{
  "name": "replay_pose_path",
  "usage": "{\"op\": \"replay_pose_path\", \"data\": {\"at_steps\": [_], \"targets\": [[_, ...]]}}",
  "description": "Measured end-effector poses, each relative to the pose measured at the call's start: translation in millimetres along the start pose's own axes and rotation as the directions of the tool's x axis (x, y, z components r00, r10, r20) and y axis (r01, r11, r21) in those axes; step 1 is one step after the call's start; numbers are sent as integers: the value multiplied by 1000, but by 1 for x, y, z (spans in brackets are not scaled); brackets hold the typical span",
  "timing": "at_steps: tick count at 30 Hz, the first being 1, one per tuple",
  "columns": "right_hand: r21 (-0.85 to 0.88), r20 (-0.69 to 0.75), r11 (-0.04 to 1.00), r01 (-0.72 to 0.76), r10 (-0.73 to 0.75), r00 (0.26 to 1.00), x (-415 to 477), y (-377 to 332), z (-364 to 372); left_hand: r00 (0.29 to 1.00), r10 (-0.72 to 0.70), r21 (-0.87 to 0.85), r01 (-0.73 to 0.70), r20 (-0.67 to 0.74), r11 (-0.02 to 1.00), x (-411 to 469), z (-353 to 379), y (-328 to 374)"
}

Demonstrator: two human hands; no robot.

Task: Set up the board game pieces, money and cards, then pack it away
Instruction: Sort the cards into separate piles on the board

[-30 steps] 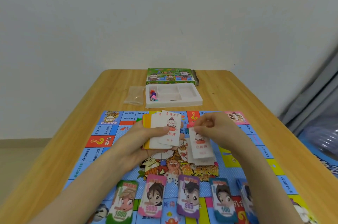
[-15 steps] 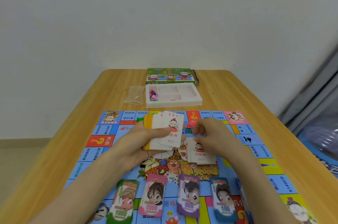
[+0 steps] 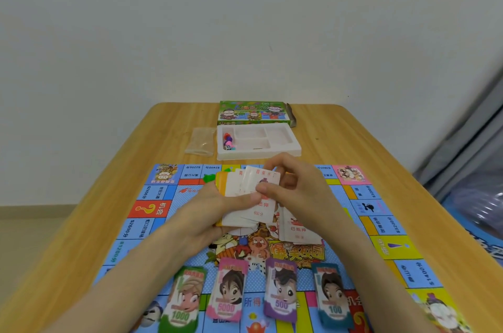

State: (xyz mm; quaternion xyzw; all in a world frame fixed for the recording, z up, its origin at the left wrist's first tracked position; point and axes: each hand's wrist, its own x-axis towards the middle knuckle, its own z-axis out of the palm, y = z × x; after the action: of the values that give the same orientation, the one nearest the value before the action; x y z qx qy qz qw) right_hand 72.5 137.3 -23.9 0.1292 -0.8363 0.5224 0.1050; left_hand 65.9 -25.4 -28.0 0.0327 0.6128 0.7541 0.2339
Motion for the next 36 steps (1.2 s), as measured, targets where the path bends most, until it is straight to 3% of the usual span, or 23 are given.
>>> {"op": "replay_pose_path", "data": {"at_steps": [4, 18, 25, 29, 32, 36], "targets": [[-18, -64, 999, 32, -33, 997, 0, -3, -2, 1000, -17, -27, 17, -2, 999, -1, 0, 0], [199, -82, 972, -128, 146, 986, 0, -7, -14, 1000, -1, -70, 0, -21, 998, 0, -2, 2], [242, -226, 918, -313, 367, 902, 1, -3, -34, 998, 6, -67, -10, -59, 998, 3, -6, 4], [-19, 11, 871, -492, 492, 871, 0, 4, -43, 995, 12, -101, -22, -98, 995, 3, -7, 6], [-238, 102, 850, -470, 504, 858, 0, 8, -38, 994, 6, -110, -18, -109, 994, 3, -7, 6], [-440, 90, 804, -401, 483, 871, -1, 14, -33, 995, 1, -94, -11, -104, 995, 4, -6, 6]]}}
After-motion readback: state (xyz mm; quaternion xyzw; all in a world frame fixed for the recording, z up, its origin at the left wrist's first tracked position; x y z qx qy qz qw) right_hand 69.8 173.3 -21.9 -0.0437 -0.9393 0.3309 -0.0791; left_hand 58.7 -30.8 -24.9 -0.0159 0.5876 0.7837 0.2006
